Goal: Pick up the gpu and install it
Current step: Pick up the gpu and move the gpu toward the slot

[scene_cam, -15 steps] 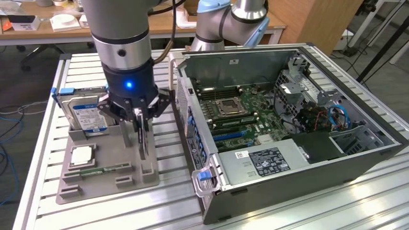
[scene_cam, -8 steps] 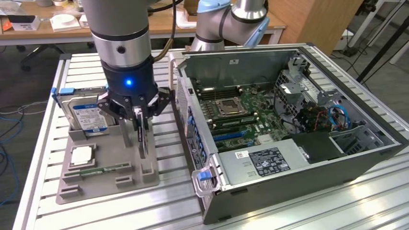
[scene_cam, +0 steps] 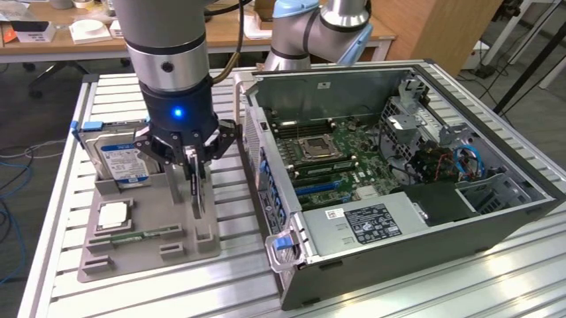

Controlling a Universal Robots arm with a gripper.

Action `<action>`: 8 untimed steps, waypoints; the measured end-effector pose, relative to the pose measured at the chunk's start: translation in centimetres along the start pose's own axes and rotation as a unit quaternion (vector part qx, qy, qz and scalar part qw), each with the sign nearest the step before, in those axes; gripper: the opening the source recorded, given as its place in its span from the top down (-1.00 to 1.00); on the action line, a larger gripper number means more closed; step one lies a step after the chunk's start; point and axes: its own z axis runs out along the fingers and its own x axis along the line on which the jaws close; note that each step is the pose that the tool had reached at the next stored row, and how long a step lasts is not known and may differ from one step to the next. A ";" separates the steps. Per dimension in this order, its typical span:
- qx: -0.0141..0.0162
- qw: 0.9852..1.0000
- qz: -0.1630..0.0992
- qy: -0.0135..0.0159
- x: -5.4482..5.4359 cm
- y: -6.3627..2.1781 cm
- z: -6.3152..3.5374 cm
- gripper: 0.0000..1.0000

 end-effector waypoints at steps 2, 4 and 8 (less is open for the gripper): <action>0.000 1.000 0.000 0.000 0.0 0.00 0.00 0.47; 0.000 1.000 0.000 0.000 0.0 0.00 0.00 0.47; 0.000 1.000 0.000 0.000 0.0 0.00 0.00 0.47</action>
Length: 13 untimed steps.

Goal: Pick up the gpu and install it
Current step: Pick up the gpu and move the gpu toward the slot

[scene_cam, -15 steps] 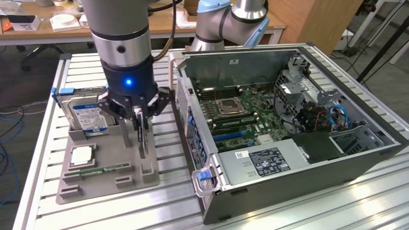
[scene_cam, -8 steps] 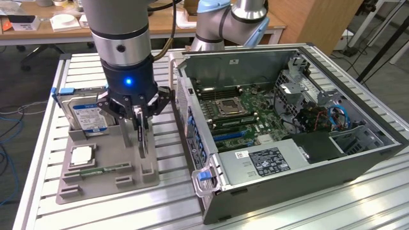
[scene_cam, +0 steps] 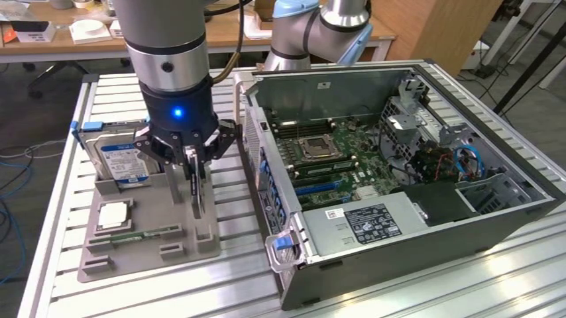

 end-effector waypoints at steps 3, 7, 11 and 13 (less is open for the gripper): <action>0.000 1.000 0.000 0.000 0.0 0.00 -0.01 0.47; 0.000 1.000 0.000 0.000 0.0 0.01 -0.11 0.47; 0.000 1.000 0.000 0.000 0.0 0.01 -0.25 0.47; 0.000 1.000 0.000 0.000 0.0 0.02 -0.35 0.47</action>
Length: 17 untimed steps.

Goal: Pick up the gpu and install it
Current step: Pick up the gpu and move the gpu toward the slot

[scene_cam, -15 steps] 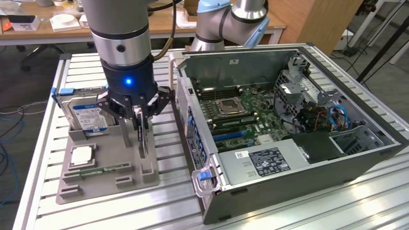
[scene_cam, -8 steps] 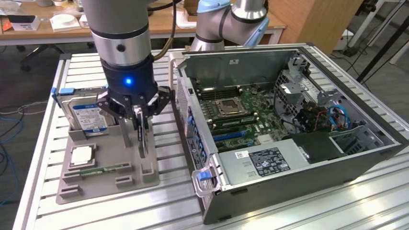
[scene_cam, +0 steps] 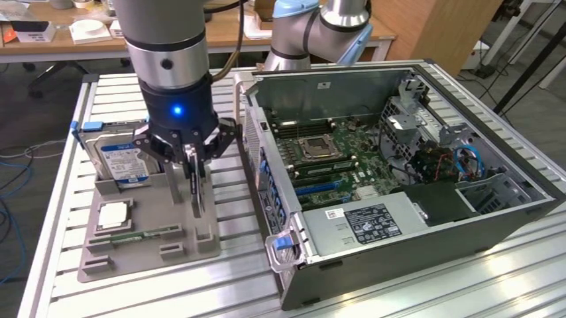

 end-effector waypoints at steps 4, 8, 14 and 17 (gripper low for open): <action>0.000 1.000 0.000 0.000 0.0 0.01 -0.17 0.47; 0.000 1.000 0.000 0.000 0.0 0.01 -0.33 0.47; 0.000 1.000 0.000 0.000 0.0 0.02 -0.53 0.47; 0.000 1.000 0.000 0.000 0.0 0.03 -0.60 0.47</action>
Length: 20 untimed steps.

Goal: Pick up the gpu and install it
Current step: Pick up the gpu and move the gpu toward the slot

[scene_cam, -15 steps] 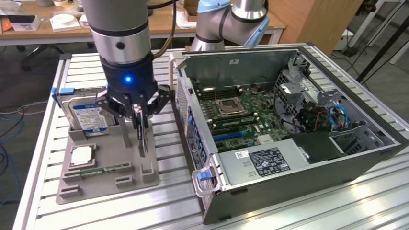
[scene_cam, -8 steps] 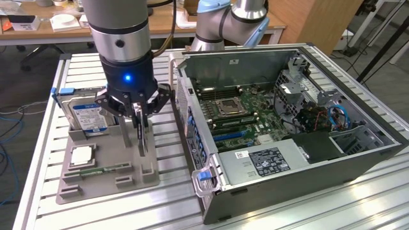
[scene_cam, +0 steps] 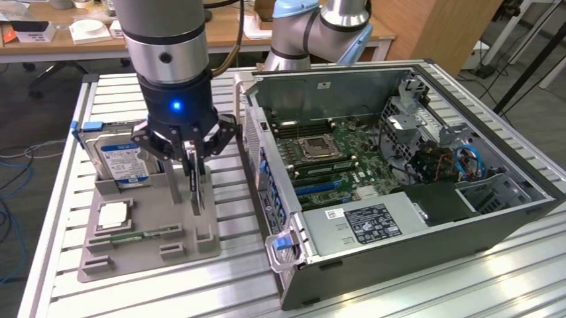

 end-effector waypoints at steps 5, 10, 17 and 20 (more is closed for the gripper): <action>0.000 1.000 0.000 0.000 0.0 0.00 -0.11 0.47; 0.000 1.000 0.000 0.000 0.0 0.01 -0.23 0.47; 0.000 1.000 0.000 0.000 0.0 0.02 -0.39 0.47; 0.000 1.000 0.000 0.000 0.0 0.02 -0.48 0.47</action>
